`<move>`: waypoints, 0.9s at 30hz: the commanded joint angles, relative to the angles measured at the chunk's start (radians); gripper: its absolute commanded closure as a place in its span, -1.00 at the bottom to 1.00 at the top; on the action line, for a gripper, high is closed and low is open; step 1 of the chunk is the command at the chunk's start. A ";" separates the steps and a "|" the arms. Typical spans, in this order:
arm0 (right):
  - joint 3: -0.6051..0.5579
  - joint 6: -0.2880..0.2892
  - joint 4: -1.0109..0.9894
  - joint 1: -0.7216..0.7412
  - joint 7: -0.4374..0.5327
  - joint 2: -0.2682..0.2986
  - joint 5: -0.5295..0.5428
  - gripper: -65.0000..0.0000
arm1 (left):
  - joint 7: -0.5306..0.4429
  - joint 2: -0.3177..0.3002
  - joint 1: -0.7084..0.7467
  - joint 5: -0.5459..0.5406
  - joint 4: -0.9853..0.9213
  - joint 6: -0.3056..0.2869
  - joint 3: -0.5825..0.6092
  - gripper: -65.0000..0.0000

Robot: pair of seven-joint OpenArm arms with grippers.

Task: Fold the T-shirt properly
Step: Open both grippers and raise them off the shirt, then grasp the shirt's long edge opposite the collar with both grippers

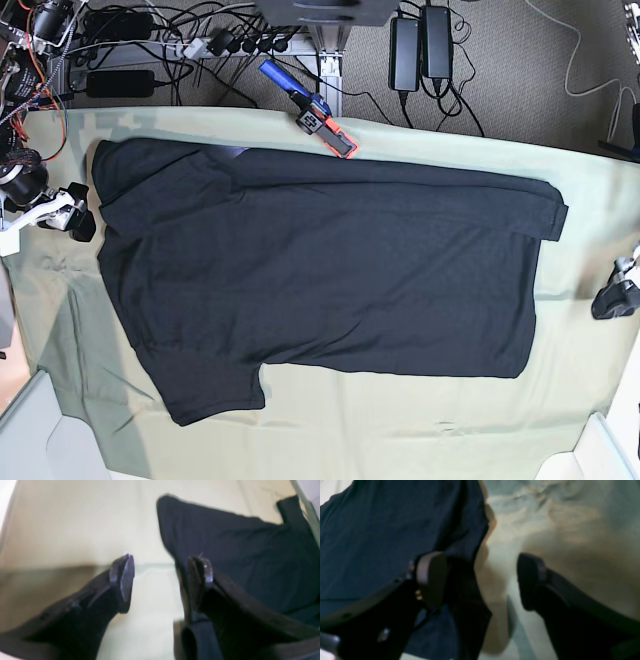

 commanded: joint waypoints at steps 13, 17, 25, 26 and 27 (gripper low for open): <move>0.009 0.068 0.015 0.008 0.020 0.023 0.001 -0.36 | -0.046 0.132 -0.285 0.182 -0.134 -0.017 0.224 -0.16; 0.009 0.068 0.015 0.016 0.041 0.023 0.000 -0.36 | -0.095 0.171 -0.366 0.248 -0.293 0.008 0.224 -0.16; 0.008 0.068 0.011 0.143 0.035 0.023 -0.005 -0.36 | -0.159 0.179 -0.423 0.312 -0.435 0.019 0.224 -0.16; 0.007 0.067 0.008 0.159 0.035 0.023 -0.007 -0.36 | -0.159 0.179 -0.423 0.312 -0.445 0.020 0.224 -0.16; 0.005 0.067 0.002 0.177 0.035 0.023 -0.008 -0.36 | -0.159 0.179 -0.423 0.312 -0.457 0.020 0.224 -0.16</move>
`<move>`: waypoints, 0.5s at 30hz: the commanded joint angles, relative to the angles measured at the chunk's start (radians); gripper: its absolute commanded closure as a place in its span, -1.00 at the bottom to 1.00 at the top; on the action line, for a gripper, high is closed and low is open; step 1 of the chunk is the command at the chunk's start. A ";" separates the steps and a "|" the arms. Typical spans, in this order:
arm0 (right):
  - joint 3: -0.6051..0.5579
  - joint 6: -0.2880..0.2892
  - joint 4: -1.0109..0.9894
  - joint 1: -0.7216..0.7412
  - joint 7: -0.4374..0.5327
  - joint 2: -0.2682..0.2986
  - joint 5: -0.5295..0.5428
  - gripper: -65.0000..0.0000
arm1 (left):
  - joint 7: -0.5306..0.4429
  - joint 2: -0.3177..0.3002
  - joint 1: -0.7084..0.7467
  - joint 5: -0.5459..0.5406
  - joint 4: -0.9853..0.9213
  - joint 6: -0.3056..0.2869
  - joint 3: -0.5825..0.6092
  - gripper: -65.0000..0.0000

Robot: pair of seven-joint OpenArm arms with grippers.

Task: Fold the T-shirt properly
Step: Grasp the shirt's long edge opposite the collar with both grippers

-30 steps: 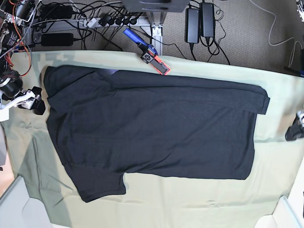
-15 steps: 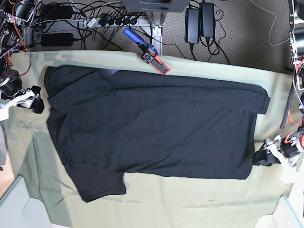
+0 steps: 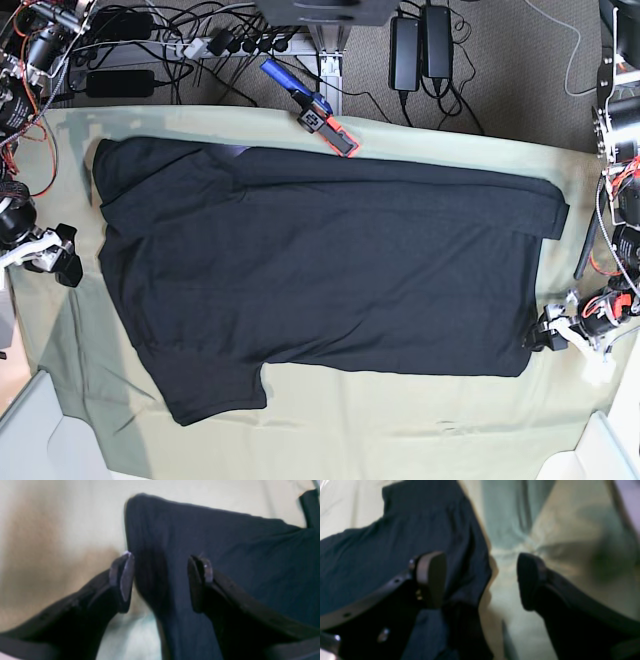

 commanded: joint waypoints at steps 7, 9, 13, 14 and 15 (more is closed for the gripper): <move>-0.098 0.067 -0.077 0.127 0.035 0.019 -0.028 -0.36 | -0.039 0.009 -0.029 0.000 -0.079 0.023 -0.005 -0.16; -0.135 0.067 -0.093 0.141 0.034 0.019 -0.028 -0.36 | -0.043 0.025 -0.029 0.008 -0.106 0.023 -0.005 -0.16; -0.162 0.067 -0.094 0.146 0.026 0.008 -0.031 -0.36 | -0.055 0.054 -0.031 0.006 -0.121 0.023 -0.005 -0.16; -0.162 0.067 -0.094 0.146 0.026 0.008 -0.031 -0.36 | -0.054 0.059 -0.034 0.005 -0.121 0.023 -0.005 -0.16; -0.162 0.067 -0.094 0.146 0.026 0.008 -0.032 -0.36 | -0.052 0.062 -0.034 0.004 -0.121 0.023 -0.005 -0.16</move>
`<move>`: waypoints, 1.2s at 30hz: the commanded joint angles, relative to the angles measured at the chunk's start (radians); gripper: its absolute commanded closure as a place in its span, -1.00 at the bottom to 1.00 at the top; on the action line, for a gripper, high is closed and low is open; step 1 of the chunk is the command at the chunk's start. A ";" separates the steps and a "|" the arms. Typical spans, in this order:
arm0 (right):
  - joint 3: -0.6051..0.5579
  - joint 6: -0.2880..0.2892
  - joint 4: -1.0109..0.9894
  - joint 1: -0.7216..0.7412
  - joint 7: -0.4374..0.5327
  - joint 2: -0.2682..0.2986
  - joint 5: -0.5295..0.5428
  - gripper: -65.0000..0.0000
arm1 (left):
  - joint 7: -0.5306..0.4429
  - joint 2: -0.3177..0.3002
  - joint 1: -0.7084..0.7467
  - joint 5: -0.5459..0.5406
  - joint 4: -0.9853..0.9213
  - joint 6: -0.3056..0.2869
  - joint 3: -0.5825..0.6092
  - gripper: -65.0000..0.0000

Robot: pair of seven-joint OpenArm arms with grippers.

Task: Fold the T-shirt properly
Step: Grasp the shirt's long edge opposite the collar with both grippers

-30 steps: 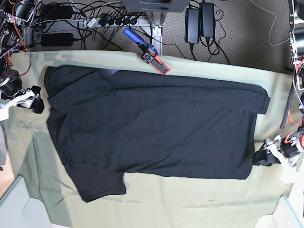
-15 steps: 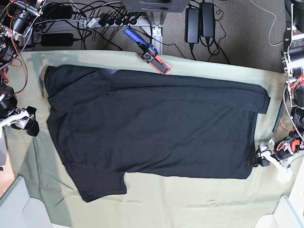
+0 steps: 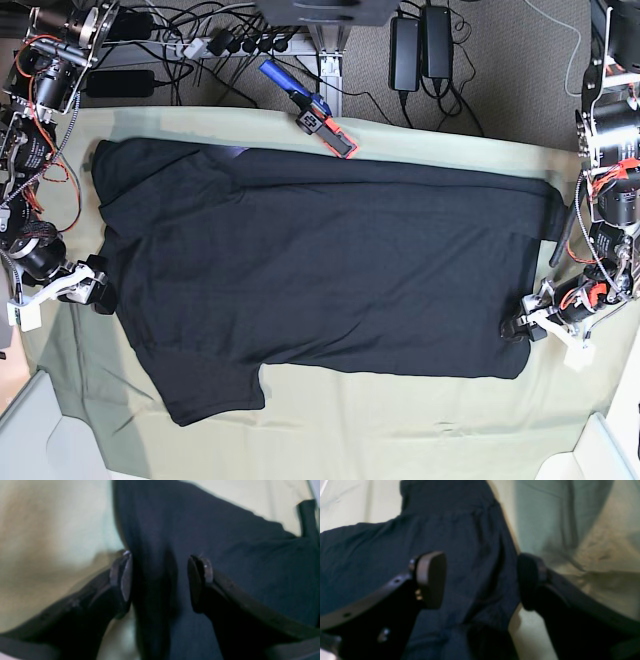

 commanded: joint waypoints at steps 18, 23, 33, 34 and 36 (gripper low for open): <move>0.005 -0.069 -0.238 0.243 0.227 0.020 -0.277 -0.36 | 0.171 0.005 -0.032 -0.127 0.008 -0.059 -0.001 1.00; 0.004 -0.068 -0.557 0.363 0.336 0.020 -0.283 -0.36 | 0.171 0.005 -0.032 -0.127 0.008 -0.059 -0.001 1.00; -0.091 -0.026 -0.749 0.387 0.428 0.006 -0.285 -0.36 | 0.148 0.005 -0.032 -0.156 0.008 -0.059 -0.001 1.00; -0.106 -0.026 -0.749 0.387 0.428 0.002 -0.285 -0.36 | 0.148 0.005 -0.031 -0.156 0.008 -0.059 -0.001 1.00; -0.136 -0.018 -0.749 0.389 0.428 -0.006 -0.283 -0.36 | 0.148 0.005 -0.032 -0.156 0.008 -0.059 -0.001 1.00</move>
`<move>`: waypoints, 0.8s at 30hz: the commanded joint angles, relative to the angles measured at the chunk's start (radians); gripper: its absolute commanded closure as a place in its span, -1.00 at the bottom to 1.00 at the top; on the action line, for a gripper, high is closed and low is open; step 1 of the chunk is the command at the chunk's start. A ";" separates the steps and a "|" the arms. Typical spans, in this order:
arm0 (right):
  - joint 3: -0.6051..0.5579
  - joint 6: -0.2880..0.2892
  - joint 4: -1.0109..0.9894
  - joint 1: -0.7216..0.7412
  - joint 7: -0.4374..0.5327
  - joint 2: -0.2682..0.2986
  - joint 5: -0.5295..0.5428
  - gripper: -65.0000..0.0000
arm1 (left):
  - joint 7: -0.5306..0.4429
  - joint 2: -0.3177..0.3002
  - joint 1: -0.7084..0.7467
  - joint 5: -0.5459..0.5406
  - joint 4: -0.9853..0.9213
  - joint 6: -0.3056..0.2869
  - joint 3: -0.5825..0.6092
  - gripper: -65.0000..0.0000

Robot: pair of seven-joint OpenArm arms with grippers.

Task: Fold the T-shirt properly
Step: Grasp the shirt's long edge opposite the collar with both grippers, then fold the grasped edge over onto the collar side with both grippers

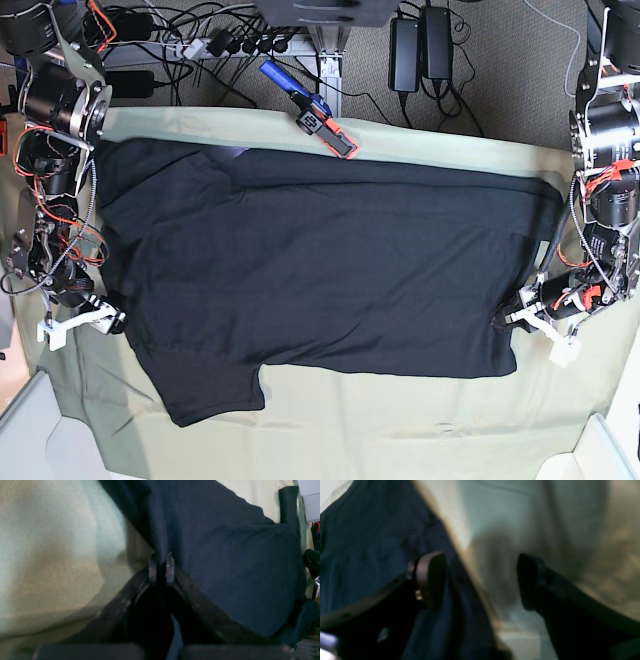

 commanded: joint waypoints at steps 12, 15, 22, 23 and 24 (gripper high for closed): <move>-0.087 0.020 0.019 0.031 0.000 -0.074 0.022 -0.36 | -0.017 -0.012 -0.026 -0.018 0.011 -0.023 -0.002 1.00; -0.087 0.024 0.037 0.031 -0.024 -0.085 0.022 -0.36 | -0.017 -0.012 -0.026 -0.012 0.011 -0.023 -0.002 1.00; -0.087 0.024 0.114 0.031 -0.069 -0.089 0.022 -0.35 | -0.017 -0.012 -0.026 -0.011 0.011 -0.023 -0.002 1.00; -0.087 0.024 0.126 0.031 -0.072 -0.089 0.022 -0.32 | -0.017 -0.012 -0.026 -0.011 0.011 -0.023 -0.002 1.00; -0.087 0.024 0.138 0.031 -0.073 -0.089 0.022 -0.20 | -0.017 -0.012 -0.026 -0.011 0.011 -0.023 -0.002 1.00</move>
